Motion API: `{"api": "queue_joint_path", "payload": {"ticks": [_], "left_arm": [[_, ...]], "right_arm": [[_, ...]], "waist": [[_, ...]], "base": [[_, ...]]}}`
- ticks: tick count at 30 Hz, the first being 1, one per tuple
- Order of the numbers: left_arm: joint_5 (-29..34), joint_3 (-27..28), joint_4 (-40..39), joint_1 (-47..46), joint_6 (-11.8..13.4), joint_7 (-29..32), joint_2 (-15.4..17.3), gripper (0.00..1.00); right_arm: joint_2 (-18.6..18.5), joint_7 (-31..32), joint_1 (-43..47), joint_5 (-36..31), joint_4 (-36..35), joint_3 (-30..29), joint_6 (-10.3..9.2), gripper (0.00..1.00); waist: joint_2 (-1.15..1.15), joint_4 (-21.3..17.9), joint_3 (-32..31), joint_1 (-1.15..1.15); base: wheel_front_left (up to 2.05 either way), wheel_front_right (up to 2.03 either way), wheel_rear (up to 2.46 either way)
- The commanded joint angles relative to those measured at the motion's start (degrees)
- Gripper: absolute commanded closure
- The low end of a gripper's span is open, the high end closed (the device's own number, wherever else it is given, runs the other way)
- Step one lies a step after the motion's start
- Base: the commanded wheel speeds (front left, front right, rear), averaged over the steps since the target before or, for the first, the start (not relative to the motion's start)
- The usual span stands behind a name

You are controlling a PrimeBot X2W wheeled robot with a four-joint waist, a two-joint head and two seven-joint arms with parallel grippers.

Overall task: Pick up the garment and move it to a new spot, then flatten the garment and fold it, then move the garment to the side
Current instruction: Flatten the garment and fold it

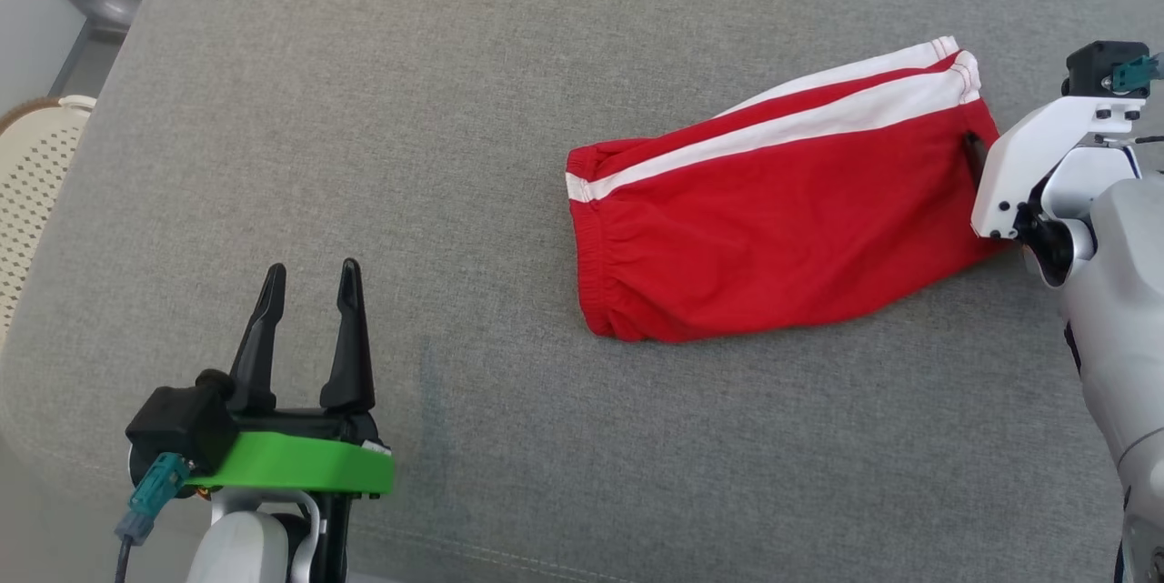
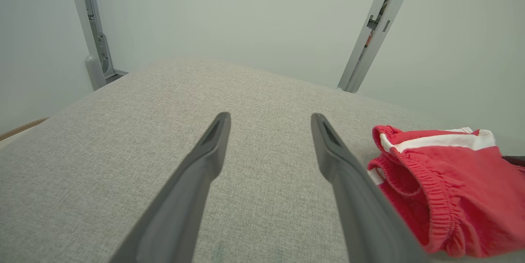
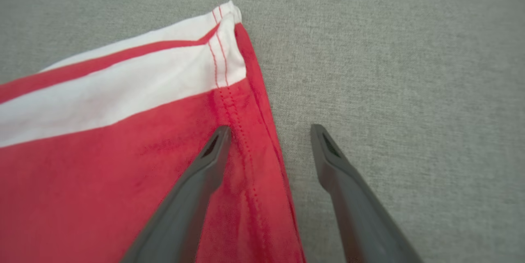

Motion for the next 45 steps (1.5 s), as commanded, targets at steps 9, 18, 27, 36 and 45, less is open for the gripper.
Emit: {"api": "queue_joint_path", "payload": {"ticks": [9, 18, 27, 36, 45], "left_arm": [[-0.02, -0.44, -3.03, 0.93, -0.25, 0.03, -0.06, 0.00], [0.56, 0.66, -3.49, 1.97, -0.28, 0.03, -0.05, 0.00], [0.39, 1.29, -3.20, 4.24, -0.30, 0.03, -0.03, 0.00], [0.92, 0.22, -1.84, 5.05, -0.33, 0.03, -0.02, 0.00], [1.21, 0.25, -1.40, 6.08, -0.34, 0.03, -0.02, 0.00]], "right_arm": [[1.14, 2.77, 0.32, -0.96, 4.10, -2.16, -0.04, 0.85], [1.64, 1.38, 2.94, 0.56, 3.23, -0.96, -0.11, 1.00], [-2.05, -4.10, 4.91, -0.25, 0.81, -2.41, -0.11, 1.00], [-4.48, -6.71, 5.32, -7.92, -0.61, -6.24, -0.10, 1.00], [3.58, -5.13, 6.18, -6.74, -6.02, -3.71, -0.09, 1.00]], "waist": [[0.00, 2.66, 2.39, 0.00], [0.00, -1.02, -0.15, 0.00], [0.00, -5.99, -4.89, 0.00], [0.00, -7.83, -7.35, 0.00], [0.00, -7.68, -9.47, 0.00]], "base": [[0.00, 0.00, 0.00], [0.00, 0.00, 0.00], [0.00, 0.00, 0.00], [0.00, 0.00, 0.00], [0.00, 0.00, 0.00]]}}
